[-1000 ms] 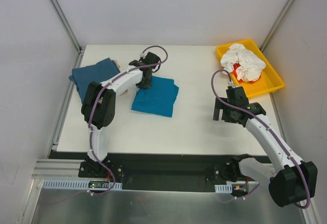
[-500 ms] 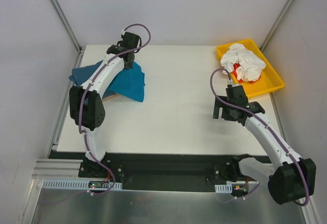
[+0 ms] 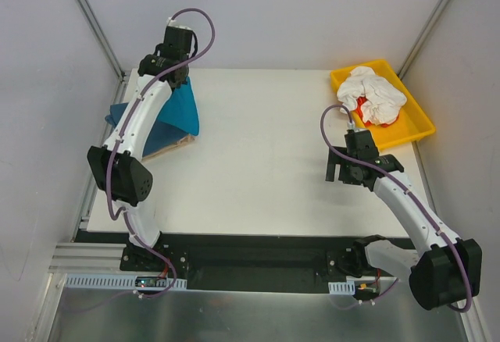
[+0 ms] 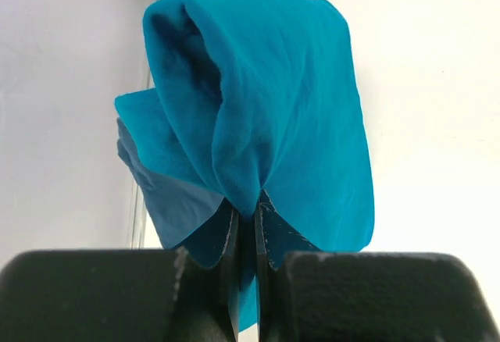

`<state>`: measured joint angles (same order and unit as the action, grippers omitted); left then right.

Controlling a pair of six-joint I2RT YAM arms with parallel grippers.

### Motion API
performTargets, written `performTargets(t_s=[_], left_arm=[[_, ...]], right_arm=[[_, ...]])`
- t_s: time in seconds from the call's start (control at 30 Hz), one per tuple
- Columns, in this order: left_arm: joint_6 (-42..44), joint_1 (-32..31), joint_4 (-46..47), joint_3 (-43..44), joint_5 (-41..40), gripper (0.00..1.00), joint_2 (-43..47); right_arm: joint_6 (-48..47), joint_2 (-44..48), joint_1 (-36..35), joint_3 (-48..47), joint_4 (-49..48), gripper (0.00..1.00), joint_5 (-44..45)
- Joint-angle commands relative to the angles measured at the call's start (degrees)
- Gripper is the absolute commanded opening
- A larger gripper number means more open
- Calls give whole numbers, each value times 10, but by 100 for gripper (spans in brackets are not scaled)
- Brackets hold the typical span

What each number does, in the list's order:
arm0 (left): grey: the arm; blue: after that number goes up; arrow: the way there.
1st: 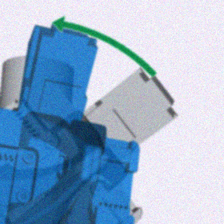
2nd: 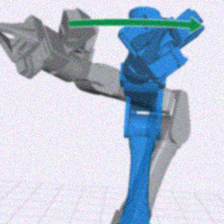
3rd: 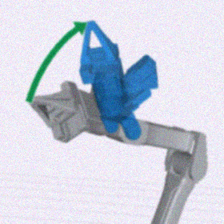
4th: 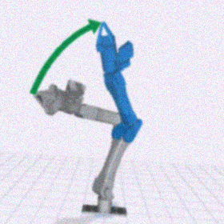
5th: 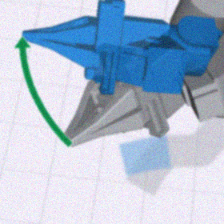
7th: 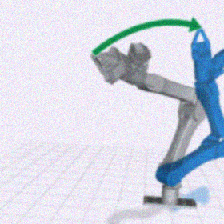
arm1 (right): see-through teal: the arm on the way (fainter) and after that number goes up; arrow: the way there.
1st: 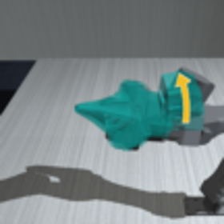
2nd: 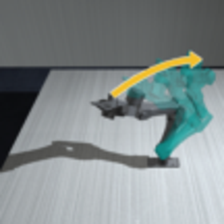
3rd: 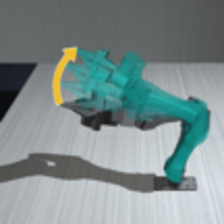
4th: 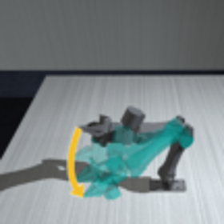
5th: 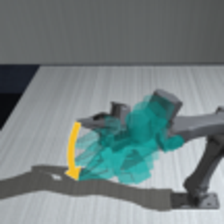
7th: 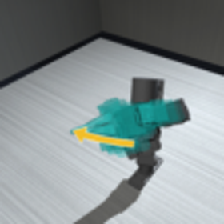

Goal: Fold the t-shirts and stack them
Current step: Put the neatly folded tshirt into the corner of the board with the left arm

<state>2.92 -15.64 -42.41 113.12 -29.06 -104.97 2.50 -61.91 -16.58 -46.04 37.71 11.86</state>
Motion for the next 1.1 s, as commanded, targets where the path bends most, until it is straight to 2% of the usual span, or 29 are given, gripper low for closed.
performTargets(t_s=[0.0, 0.33, 0.57, 0.63, 0.8, 1.07], left_arm=[[24, 5, -3, 41, -22, 0, 60], [17, 34, -3, 27, -27, 0, 104], [-45, 89, -1, -37, 36, 0, 89], [-52, 108, -4, -33, 59, 0, 62], [-53, 114, -5, 2, 61, 0, 12], [-91, 114, -6, 25, 112, 0, 27]], right_arm=[[-5, 5, 3, 2, -8, 97, 19], [-4, 6, 4, 3, -7, 97, 19], [-4, -7, 5, 0, -5, 96, 24], [-4, -10, 4, -2, -4, 97, 29], [-3, -22, 4, -4, -1, 97, 42], [-5, -30, 5, -6, 0, 97, 44]])
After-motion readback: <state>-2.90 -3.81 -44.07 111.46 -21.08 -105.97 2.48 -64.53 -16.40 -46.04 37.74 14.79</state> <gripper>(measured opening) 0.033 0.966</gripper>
